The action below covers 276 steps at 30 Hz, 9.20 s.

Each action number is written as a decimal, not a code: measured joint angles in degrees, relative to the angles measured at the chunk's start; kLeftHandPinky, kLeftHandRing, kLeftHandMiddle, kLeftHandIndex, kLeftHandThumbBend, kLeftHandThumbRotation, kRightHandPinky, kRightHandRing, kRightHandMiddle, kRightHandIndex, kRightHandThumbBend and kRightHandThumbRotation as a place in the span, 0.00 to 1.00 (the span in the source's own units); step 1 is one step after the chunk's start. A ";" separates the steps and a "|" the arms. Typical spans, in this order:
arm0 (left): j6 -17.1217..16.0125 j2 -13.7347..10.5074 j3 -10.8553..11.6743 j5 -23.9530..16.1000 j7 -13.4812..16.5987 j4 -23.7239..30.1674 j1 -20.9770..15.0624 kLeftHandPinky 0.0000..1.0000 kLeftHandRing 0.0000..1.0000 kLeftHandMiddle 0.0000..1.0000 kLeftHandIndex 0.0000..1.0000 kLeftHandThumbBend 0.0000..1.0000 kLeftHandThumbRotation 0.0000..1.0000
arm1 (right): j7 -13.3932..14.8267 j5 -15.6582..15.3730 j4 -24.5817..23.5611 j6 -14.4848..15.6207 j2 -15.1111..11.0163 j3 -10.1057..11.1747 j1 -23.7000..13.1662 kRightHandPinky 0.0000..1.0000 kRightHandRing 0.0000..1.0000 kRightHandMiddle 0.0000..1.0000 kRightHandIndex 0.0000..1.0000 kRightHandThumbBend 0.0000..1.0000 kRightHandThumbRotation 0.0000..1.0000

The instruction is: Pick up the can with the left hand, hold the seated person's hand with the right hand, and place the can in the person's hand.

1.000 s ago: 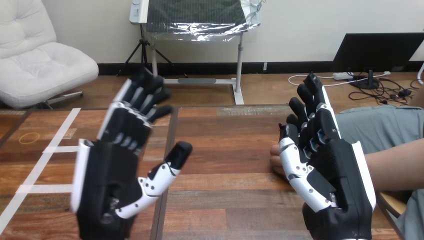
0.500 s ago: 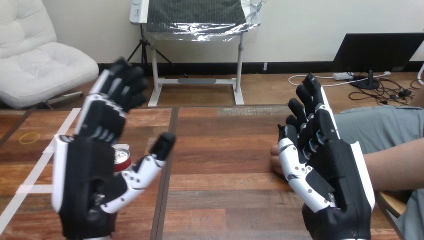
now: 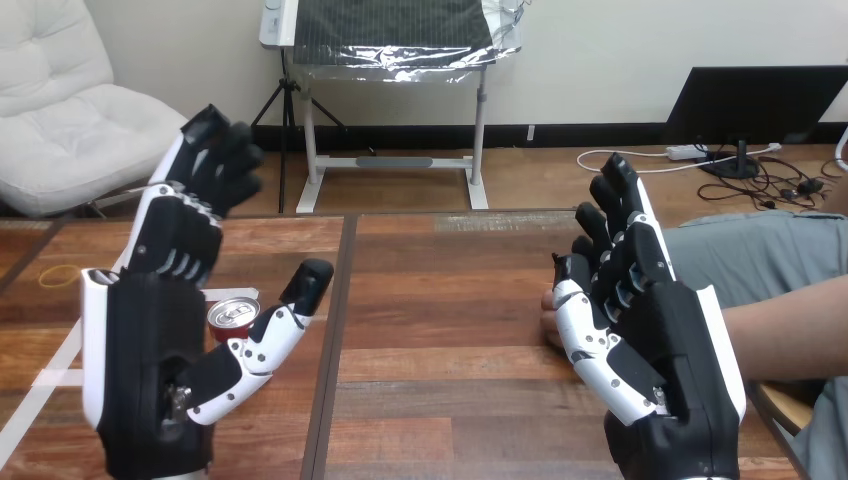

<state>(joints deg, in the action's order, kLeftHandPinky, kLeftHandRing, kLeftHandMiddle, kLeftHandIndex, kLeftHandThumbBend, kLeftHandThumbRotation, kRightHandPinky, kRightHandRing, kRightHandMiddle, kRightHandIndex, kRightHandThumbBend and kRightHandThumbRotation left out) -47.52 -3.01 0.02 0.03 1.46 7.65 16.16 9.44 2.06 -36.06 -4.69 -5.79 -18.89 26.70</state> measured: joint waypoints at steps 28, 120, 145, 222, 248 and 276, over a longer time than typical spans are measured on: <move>10.34 0.39 4.93 -8.91 4.62 0.05 -0.29 0.95 0.95 0.94 0.91 0.75 0.22 | 0.08 -1.39 0.00 0.36 0.13 0.87 -0.05 1.00 1.00 1.00 1.00 0.00 0.00; 20.67 -4.88 5.55 -30.87 25.84 -10.15 -6.84 0.88 0.94 0.95 0.93 0.86 0.30 | -0.95 -0.20 -0.01 0.76 0.56 3.46 -0.29 1.00 1.00 1.00 1.00 0.00 0.00; 21.45 -6.90 5.10 -28.60 23.52 -20.27 -11.97 0.87 0.92 0.94 0.93 0.88 0.43 | -0.99 -1.29 0.00 0.76 0.62 4.13 -0.30 1.00 1.00 1.00 1.00 0.00 0.00; 23.20 -16.92 -3.63 -30.30 25.24 -54.12 -29.91 0.85 0.91 0.94 0.94 0.89 0.47 | -3.92 -1.92 -1.43 2.84 0.85 6.52 -0.36 1.00 1.00 1.00 1.00 0.00 0.00; 22.38 -16.30 -3.09 -22.86 21.47 -56.54 -30.93 0.80 0.85 0.87 0.87 0.84 0.33 | -4.49 -1.81 -1.43 3.61 1.21 7.77 -1.72 1.00 1.00 1.00 1.00 0.00 0.00; 25.40 -13.74 -0.85 -11.61 7.29 -60.99 -34.56 0.80 0.84 0.86 0.85 0.83 0.36 | -5.06 -1.92 -1.44 3.70 1.30 7.92 -2.18 1.00 1.00 1.00 1.00 0.00 0.00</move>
<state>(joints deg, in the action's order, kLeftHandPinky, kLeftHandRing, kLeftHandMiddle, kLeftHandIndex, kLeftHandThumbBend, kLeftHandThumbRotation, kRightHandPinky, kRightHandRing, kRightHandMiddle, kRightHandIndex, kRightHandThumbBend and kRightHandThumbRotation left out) -22.12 -16.74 -0.84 -11.58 8.76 -53.35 -18.40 4.38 0.14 -37.51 -0.98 -4.49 -10.97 24.52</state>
